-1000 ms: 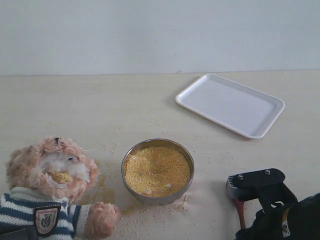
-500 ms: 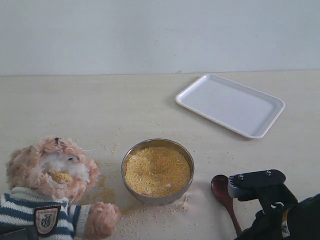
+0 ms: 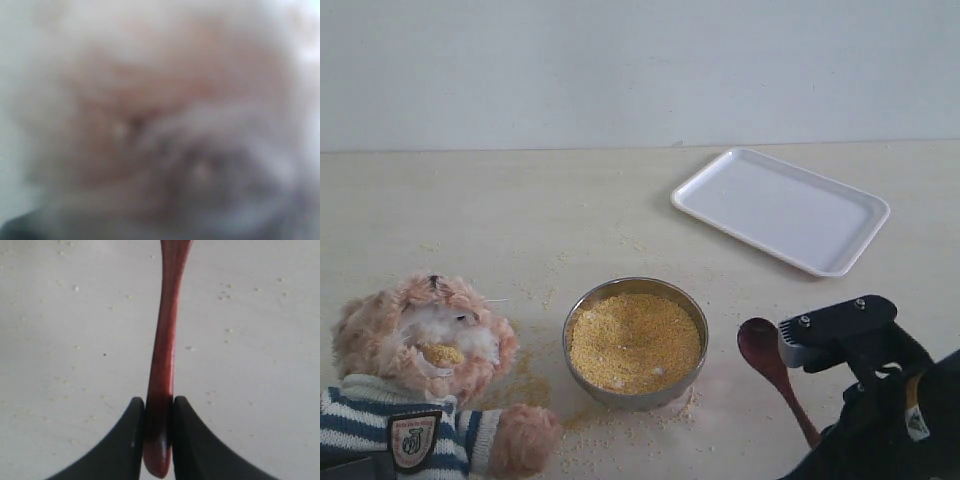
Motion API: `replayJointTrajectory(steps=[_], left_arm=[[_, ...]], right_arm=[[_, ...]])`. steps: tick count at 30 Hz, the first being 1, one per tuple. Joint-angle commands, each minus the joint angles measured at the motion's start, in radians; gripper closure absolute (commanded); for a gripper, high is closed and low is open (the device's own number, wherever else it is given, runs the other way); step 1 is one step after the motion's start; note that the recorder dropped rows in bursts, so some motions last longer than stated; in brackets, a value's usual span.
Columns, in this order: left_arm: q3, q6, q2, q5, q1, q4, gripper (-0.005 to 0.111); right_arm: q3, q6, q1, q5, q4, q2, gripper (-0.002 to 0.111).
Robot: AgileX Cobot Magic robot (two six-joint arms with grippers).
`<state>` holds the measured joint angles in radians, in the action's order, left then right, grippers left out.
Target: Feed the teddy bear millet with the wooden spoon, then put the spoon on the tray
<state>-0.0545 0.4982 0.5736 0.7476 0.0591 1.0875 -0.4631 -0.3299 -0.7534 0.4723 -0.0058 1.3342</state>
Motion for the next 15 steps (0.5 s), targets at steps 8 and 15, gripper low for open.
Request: replayJointTrajectory(steps=[8, 15], left_arm=[[0.001, 0.003, -0.008, 0.002, 0.001, 0.023, 0.102], [0.001, 0.003, -0.008, 0.004, 0.001, 0.023, 0.102]], right_arm=[[-0.296, 0.059, -0.027, 0.481, -0.371, -0.115, 0.095], [-0.492, 0.149, -0.205, 0.707, -0.542, -0.039, 0.095]])
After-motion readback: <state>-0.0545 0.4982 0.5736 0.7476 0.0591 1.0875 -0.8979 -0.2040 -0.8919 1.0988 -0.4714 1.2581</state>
